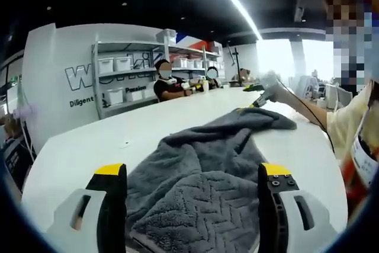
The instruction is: Fold the towel on the table until its edges align and the towel forms a compact rectangular stack.
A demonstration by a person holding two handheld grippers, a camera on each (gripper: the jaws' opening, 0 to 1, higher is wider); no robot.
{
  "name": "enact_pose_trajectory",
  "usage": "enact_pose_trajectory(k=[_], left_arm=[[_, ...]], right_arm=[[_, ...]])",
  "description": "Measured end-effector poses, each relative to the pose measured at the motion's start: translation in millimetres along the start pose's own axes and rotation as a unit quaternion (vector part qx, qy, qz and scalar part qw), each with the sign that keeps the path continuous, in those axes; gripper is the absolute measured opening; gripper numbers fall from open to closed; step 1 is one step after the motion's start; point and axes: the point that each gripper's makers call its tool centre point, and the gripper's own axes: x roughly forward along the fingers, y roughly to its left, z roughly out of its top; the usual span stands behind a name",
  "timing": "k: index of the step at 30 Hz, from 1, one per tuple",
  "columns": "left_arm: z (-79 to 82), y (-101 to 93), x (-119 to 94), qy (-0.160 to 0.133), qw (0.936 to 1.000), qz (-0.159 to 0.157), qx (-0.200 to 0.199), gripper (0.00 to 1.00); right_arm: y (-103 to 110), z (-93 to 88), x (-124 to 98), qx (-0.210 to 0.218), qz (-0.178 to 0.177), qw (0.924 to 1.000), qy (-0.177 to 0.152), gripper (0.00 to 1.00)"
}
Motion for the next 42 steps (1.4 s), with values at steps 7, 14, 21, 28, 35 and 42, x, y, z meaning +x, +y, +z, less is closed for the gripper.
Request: enact_pose_trajectory(k=[7,14,21,28,35,42], left_arm=[[-1.0,3.0,0,0.004,1.0000,0.004,-0.001,0.89],[-3.3,6.7,0,0.006,0.9999,0.010,-0.007,0.89],[-6.9,7.6,2,0.012,0.9998,0.011,-0.009,0.89],[-7.4,9.1,1,0.012,0.9998,0.012,-0.010,0.89],[-6.9,10.3,0,0.010,0.9997,0.016,-0.013,0.88],[-6.4,15.1,-1,-0.002,0.9992,0.023,-0.031,0.86]], right_arm=[[18,13.0,-7,0.017,0.046,0.9986,-0.022,0.99],[38,44.0,-26,0.050,0.094,0.9911,-0.080,0.99],[17,41.0,-36,0.023,0.045,0.9962,-0.070,0.99],[18,46.7,-44,0.048,0.095,0.9889,-0.103,0.99],[59,76.9,-54,0.082,0.196,0.9622,-0.170,0.99],[83,105.2,-67,0.088,0.229,0.9398,-0.237,0.70]])
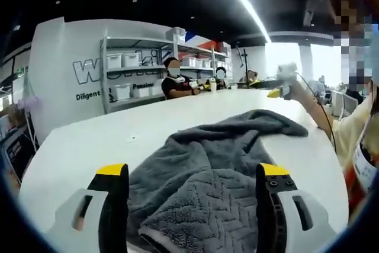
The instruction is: Fold the towel on the table until its edges align and the towel forms a compact rectangular stack.
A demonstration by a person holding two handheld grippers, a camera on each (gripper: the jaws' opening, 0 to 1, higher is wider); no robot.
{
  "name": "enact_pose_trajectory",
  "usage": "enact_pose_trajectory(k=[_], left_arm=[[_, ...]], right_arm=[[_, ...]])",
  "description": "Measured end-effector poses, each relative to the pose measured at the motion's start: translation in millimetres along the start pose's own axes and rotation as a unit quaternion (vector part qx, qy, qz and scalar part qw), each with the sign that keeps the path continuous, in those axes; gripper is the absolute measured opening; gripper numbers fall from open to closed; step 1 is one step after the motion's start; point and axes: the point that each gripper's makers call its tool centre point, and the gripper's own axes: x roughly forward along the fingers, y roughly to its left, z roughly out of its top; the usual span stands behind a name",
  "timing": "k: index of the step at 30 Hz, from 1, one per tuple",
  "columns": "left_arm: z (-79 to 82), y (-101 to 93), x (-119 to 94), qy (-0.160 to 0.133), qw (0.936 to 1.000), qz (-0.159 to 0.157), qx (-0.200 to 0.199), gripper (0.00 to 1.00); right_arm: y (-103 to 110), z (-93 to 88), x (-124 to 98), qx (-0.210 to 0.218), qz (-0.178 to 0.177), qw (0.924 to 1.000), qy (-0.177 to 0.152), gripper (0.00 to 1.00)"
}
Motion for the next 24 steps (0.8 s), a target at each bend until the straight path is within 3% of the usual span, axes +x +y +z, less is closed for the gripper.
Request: enact_pose_trajectory(k=[2,4,7,9,12,15,18,20,24], left_arm=[[0.9,2.0,0,-0.005,1.0000,0.002,-0.008,0.85],[1.9,6.1,-2,-0.010,0.9998,0.012,-0.012,0.83],[1.1,22.3,-7,-0.015,0.9981,0.050,-0.032,0.79],[-0.3,42.5,-13,-0.026,0.9934,0.092,-0.064,0.77],[-3.8,66.1,-25,-0.042,0.9842,0.136,-0.105,0.74],[-12.8,85.6,-35,-0.056,0.9711,0.181,-0.146,0.69],[-27.8,105.7,-45,-0.042,0.9591,0.225,-0.167,0.63],[-41.5,114.9,-49,-0.018,0.9523,0.256,-0.164,0.61],[-52.3,120.1,-45,-0.001,0.9498,0.268,-0.161,0.56]], right_arm=[[3,3.2,2,0.000,0.004,0.9999,-0.011,0.63],[11,0.4,6,0.001,0.021,0.9998,-0.007,0.63],[17,-5.6,13,-0.006,0.034,0.9994,0.006,0.57],[22,-11.0,18,-0.014,0.041,0.9989,0.018,0.53],[27,-18.0,22,-0.027,0.052,0.9976,0.038,0.54],[31,-23.6,24,-0.043,0.053,0.9963,0.053,0.54],[32,-26.2,27,-0.048,0.056,0.9956,0.058,0.54],[35,-28.5,28,-0.055,0.059,0.9947,0.064,0.55],[41,-29.7,29,-0.062,0.063,0.9938,0.067,0.55]])
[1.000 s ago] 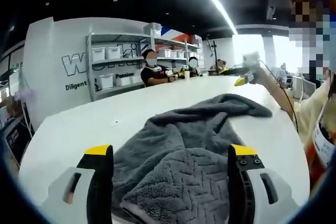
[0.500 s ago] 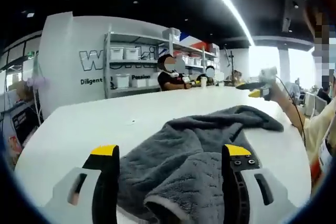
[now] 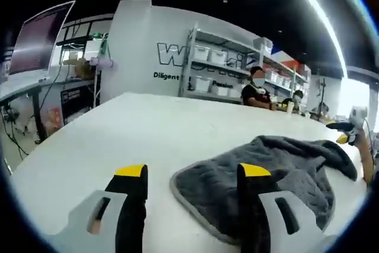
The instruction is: Fold the towel on the table until its edges align and the towel forms a compact rectangular stack.
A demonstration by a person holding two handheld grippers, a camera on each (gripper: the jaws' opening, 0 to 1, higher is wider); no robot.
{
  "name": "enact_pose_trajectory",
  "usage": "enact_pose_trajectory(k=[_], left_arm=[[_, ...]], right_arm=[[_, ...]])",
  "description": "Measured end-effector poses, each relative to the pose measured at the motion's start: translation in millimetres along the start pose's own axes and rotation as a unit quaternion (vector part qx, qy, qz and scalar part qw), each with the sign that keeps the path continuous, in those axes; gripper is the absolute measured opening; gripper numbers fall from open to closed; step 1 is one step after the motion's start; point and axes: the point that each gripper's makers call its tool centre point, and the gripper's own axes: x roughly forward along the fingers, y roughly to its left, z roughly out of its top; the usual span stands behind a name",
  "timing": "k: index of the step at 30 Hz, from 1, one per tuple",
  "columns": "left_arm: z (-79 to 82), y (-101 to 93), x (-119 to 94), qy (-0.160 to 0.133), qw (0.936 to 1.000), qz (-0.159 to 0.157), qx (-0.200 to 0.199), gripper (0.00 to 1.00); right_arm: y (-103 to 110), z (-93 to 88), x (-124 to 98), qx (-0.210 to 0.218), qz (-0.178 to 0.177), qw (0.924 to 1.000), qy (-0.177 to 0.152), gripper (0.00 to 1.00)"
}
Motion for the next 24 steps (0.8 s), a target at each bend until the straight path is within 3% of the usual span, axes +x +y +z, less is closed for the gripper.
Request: enact_pose_trajectory(k=[5,11,16,20,24], left_arm=[[-11.2,1.5,7,0.020,0.9995,0.001,0.024,0.42],[-25.8,-2.2,16,0.052,0.9975,-0.014,0.045,0.39],[-37.4,-4.4,20,0.067,0.9956,-0.015,0.063,0.32],[-37.9,-2.5,20,0.073,0.9949,-0.016,0.068,0.29],[-39.0,-1.1,22,0.075,0.9944,-0.017,0.072,0.23]], right_arm=[[7,-6.4,6,-0.011,0.007,0.9998,0.016,0.57],[12,-8.7,9,-0.015,0.014,0.9995,0.024,0.58],[24,3.1,7,-0.018,0.023,0.9995,0.014,0.58],[36,15.1,7,-0.009,0.036,0.9993,-0.005,0.58],[44,14.1,9,-0.024,0.042,0.9988,0.005,0.62]])
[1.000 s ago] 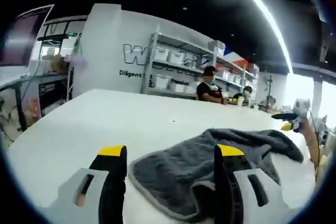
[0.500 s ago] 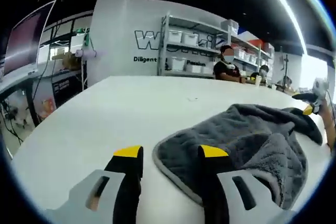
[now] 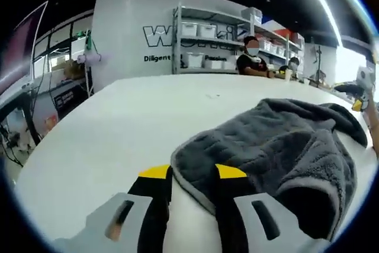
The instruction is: Fold the towel on the table until its edges align and the towel forms a compact rectangular stack.
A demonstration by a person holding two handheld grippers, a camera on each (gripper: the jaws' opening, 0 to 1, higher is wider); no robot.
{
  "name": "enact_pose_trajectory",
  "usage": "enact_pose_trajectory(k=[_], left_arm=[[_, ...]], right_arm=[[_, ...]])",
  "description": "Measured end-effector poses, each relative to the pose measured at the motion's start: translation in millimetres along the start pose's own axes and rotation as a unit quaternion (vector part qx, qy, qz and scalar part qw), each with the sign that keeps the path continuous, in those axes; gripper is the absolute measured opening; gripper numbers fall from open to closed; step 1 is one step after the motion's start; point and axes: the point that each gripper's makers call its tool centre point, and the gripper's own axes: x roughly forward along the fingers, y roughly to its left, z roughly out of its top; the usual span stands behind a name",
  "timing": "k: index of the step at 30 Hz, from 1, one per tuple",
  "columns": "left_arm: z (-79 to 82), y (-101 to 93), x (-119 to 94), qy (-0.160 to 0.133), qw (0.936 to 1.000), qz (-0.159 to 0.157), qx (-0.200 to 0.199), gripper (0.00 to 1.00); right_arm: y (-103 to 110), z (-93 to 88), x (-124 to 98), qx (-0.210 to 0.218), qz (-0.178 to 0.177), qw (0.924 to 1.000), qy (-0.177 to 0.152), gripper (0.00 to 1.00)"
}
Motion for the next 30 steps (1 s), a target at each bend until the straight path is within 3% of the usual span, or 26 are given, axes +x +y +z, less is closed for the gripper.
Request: enact_pose_trajectory(k=[3,16,23,30], left_arm=[[0.3,-5.1,3,0.004,0.9997,-0.025,0.001,0.08],[7.2,-2.5,-4,0.001,0.9997,-0.023,0.007,0.04],[33.3,-9.4,-20,-0.040,0.9989,-0.022,-0.006,0.04],[79.0,-20.3,-42,-0.084,0.9947,-0.003,0.060,0.04]], right_arm=[[1,-4.8,3,-0.002,0.004,0.9999,0.011,0.63],[-2,-8.0,1,-0.007,0.001,0.9997,0.023,0.65],[-1,-8.8,1,-0.012,0.000,0.9996,0.027,0.66],[-3,-9.8,0,-0.009,-0.003,0.9996,0.028,0.67]])
